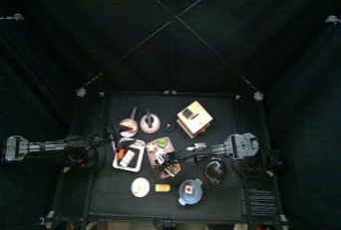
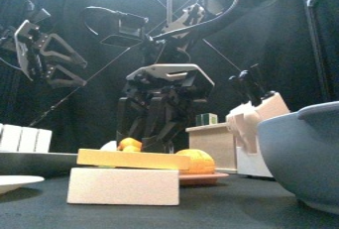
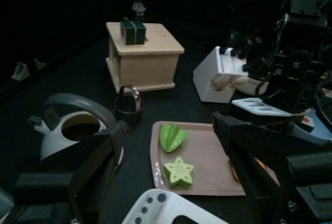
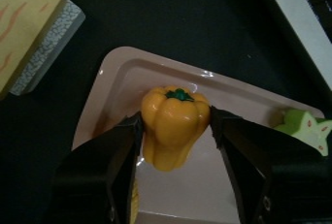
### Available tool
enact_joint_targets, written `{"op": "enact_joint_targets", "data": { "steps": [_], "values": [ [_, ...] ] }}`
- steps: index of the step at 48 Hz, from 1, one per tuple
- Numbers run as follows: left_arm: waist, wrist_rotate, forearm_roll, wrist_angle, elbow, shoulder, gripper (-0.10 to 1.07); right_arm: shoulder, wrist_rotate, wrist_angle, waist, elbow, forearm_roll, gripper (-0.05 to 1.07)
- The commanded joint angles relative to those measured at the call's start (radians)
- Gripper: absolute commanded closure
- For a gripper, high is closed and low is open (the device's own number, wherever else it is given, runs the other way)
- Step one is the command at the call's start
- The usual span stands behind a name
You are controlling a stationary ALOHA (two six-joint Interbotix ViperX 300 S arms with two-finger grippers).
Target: Grab corn
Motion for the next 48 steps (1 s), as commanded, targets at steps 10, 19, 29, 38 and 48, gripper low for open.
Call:
{"op": "enact_joint_targets", "data": {
  "steps": [10, 19, 29, 38, 48],
  "values": [
    [0.003, 0.000, 0.000, -0.005, -0.009, 0.002, -0.05, -0.012, 0.006, -0.002, -0.005, -0.021, 0.025, 0.31],
    [0.003, 0.000, 0.000, -0.005, -0.009, 0.002, -0.05, -0.009, 0.011, 0.003, -0.008, -0.023, 0.086, 0.30],
    [0.003, 0.000, -0.002, -0.005, -0.009, 0.002, -0.05, -0.009, 0.017, 0.005, -0.031, -0.032, 0.184, 0.28],
    [0.003, 0.000, 0.000, -0.003, -0.009, 0.002, -0.05, -0.008, 0.017, 0.009, -0.048, -0.034, 0.222, 0.23],
    [0.002, 0.000, 0.000, -0.005, -0.009, 0.002, -0.05, -0.008, 0.020, 0.009, -0.058, -0.040, 0.245, 0.11]
  ]
}}
